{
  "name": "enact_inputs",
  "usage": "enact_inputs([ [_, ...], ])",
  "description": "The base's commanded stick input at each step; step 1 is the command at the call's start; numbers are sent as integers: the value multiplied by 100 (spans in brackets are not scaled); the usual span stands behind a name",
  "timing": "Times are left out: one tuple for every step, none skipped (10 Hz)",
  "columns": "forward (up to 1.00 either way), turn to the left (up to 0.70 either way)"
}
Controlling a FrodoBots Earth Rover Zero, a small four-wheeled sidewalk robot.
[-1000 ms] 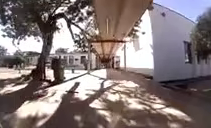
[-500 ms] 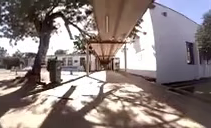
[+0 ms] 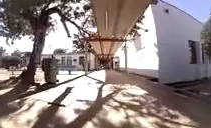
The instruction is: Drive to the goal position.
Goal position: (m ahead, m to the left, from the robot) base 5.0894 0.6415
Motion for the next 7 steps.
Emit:
enact_inputs([
  [70, 0],
  [70, 0],
  [70, 0],
  [70, 0],
  [70, 0],
  [70, 0],
  [70, 0],
])
